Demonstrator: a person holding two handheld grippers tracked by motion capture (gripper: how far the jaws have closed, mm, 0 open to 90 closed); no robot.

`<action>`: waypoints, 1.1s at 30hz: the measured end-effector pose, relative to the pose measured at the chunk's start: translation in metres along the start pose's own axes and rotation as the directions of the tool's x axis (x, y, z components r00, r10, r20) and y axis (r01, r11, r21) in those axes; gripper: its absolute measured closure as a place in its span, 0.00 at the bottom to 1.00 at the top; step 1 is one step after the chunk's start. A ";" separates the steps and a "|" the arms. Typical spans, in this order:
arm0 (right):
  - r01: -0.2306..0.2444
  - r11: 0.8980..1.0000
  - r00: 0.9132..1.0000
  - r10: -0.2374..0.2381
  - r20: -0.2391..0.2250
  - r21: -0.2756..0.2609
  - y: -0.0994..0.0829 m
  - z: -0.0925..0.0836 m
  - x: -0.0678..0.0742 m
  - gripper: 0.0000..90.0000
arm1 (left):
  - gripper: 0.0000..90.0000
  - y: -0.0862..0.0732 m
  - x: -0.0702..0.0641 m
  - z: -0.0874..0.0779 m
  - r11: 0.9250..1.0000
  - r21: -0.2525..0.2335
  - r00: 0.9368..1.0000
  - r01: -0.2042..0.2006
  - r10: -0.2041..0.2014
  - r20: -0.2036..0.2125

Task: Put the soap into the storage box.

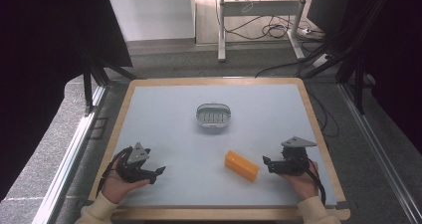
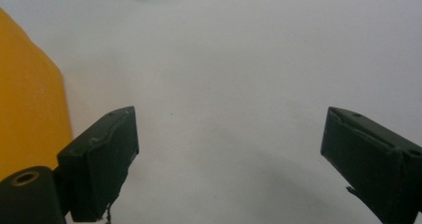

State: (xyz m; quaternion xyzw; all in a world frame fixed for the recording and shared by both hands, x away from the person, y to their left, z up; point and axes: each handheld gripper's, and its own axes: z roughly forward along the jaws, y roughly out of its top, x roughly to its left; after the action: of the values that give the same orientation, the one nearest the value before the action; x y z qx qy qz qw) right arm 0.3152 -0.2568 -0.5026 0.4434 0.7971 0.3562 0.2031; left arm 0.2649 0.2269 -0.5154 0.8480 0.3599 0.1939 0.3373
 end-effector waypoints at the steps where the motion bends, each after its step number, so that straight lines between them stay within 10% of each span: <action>1: 0.000 1.000 1.000 0.000 0.003 0.000 -0.001 -0.001 -0.001 0.10 | 0.19 0.000 0.000 0.001 1.000 0.003 1.000 0.000 0.000 0.001; 33: -0.005 1.000 1.000 0.005 0.011 0.006 0.008 -0.020 0.006 0.13 | 0.21 -0.004 0.001 -0.002 0.996 -0.020 0.995 0.083 -0.082 0.053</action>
State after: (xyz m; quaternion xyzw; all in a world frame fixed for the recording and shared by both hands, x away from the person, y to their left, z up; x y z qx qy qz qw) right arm 0.3035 -0.2571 -0.4835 0.4480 0.7959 0.3517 0.2051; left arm 0.2619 0.2304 -0.5165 0.8335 0.3835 0.1614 0.3635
